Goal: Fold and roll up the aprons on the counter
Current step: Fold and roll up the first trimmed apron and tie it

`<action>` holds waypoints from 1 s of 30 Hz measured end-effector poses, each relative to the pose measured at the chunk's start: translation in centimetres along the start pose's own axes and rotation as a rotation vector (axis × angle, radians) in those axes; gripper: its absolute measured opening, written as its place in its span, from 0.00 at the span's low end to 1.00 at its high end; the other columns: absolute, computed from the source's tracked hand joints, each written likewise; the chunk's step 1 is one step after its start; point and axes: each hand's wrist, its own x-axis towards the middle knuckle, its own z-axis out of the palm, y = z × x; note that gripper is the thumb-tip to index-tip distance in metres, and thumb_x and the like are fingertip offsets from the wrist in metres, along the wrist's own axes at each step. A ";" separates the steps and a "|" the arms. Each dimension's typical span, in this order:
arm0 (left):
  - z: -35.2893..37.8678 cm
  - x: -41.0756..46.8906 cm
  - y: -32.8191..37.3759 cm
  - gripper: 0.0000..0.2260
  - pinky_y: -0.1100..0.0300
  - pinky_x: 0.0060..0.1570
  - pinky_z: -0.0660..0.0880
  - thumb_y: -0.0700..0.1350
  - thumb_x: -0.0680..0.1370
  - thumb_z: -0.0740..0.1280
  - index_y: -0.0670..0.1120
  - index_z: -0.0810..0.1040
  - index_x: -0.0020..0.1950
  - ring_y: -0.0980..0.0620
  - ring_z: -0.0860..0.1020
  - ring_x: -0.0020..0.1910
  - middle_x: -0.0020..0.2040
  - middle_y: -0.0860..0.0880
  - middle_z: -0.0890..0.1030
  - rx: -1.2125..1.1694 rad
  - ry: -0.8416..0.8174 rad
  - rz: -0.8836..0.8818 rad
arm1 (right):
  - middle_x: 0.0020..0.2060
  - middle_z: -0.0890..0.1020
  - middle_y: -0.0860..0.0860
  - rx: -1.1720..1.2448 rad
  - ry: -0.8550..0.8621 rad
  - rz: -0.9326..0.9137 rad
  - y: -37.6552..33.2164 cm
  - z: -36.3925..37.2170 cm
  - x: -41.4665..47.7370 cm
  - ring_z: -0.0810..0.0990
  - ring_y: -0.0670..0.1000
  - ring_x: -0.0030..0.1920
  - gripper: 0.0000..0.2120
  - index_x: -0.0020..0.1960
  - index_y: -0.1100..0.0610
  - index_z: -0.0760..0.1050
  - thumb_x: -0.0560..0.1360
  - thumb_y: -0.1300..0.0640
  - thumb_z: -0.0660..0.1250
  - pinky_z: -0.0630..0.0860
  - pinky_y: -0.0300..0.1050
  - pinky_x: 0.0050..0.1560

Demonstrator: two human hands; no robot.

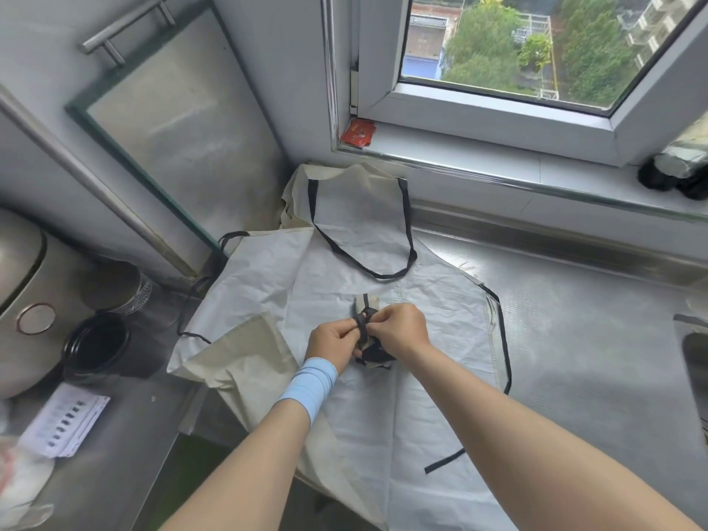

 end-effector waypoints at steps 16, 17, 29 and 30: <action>-1.5 0.4 1.0 0.04 0.50 0.36 0.82 0.37 0.77 0.62 0.41 0.75 0.46 0.40 0.84 0.35 0.41 0.39 0.82 -0.314 -0.004 -0.362 | 0.39 0.82 0.45 0.033 -0.062 -0.119 -0.2 1.0 -0.8 0.81 0.45 0.41 0.17 0.47 0.47 0.77 0.62 0.49 0.79 0.76 0.39 0.42; -1.8 0.3 1.2 0.05 0.50 0.36 0.82 0.37 0.77 0.61 0.40 0.76 0.47 0.40 0.84 0.34 0.42 0.38 0.81 -0.355 -0.042 -0.372 | 0.38 0.81 0.46 -0.025 -0.075 -0.183 0.0 1.1 -0.8 0.79 0.47 0.40 0.17 0.46 0.46 0.75 0.62 0.50 0.78 0.73 0.38 0.38; -2.3 1.3 1.9 0.07 0.54 0.45 0.77 0.47 0.77 0.67 0.49 0.77 0.38 0.47 0.77 0.41 0.37 0.49 0.79 -0.058 -0.205 -0.207 | 0.37 0.81 0.46 -0.383 0.161 -0.423 0.5 2.1 -1.2 0.80 0.52 0.38 0.03 0.45 0.49 0.78 0.72 0.53 0.67 0.75 0.49 0.37; -2.3 1.5 2.1 0.08 0.57 0.43 0.74 0.46 0.77 0.67 0.49 0.77 0.38 0.49 0.74 0.39 0.36 0.49 0.77 -0.012 -0.157 -0.142 | 0.36 0.82 0.46 -0.339 0.155 -0.385 0.5 1.9 -1.1 0.80 0.50 0.37 0.03 0.43 0.48 0.79 0.73 0.53 0.67 0.76 0.47 0.38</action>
